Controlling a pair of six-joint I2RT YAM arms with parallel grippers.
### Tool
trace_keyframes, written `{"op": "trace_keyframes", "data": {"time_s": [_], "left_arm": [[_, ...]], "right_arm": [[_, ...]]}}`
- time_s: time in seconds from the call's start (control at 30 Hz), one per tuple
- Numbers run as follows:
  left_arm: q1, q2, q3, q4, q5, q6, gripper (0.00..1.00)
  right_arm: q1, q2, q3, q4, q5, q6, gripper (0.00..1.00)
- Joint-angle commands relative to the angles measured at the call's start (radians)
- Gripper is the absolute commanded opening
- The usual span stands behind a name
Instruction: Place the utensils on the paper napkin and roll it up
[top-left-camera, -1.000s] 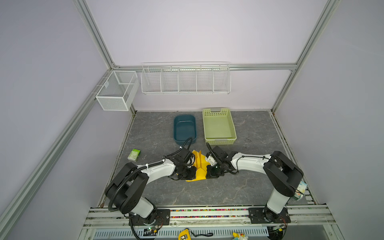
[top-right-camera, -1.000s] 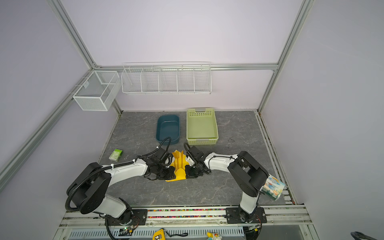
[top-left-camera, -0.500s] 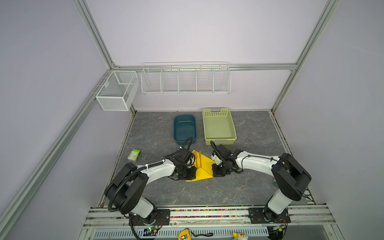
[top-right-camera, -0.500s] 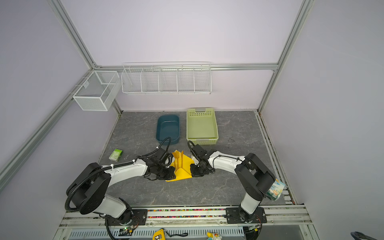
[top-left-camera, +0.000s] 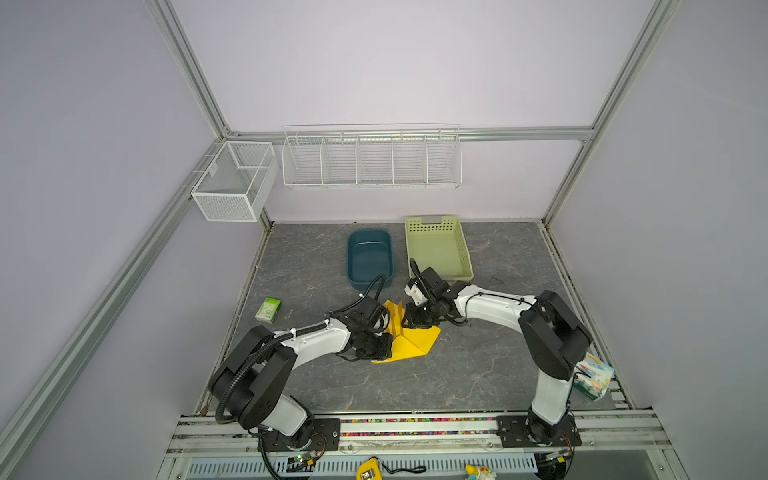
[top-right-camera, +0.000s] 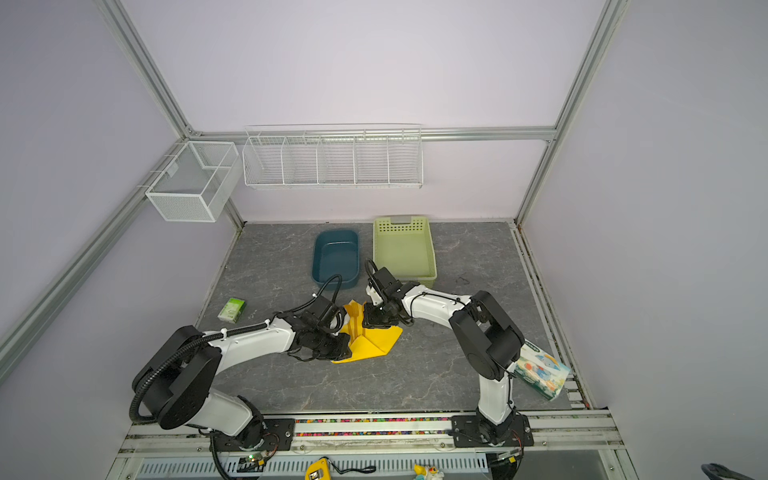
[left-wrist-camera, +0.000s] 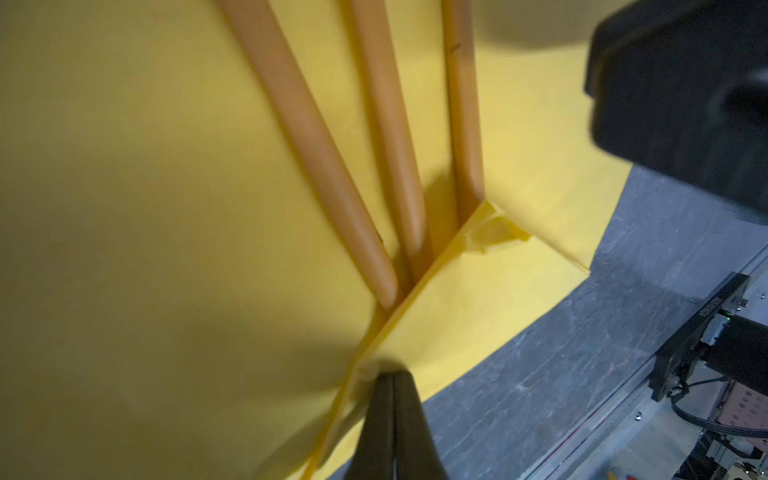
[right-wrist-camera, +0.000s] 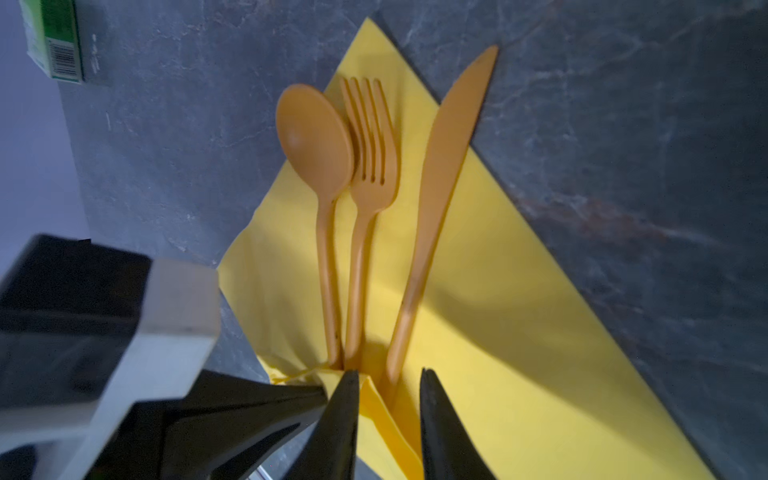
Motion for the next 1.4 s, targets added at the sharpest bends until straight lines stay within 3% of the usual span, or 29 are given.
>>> {"op": "trace_keyframes", "data": {"time_s": [0.0,1.07,1.37], "left_arm": [[-0.003,0.008,-0.029,-0.023,-0.042,0.015,0.0],[-0.003,-0.025,-0.048,-0.027,-0.048,0.002,0.0],[-0.003,-0.043,-0.022,-0.061,-0.063,0.009,0.0]], "right_arm": [[-0.009,0.036,0.046,0.019,-0.011,0.001,0.31],[-0.033,0.154,0.087,0.098,-0.106,0.019,0.28],[-0.038,0.036,0.062,0.064,-0.083,0.005,0.27]]}}
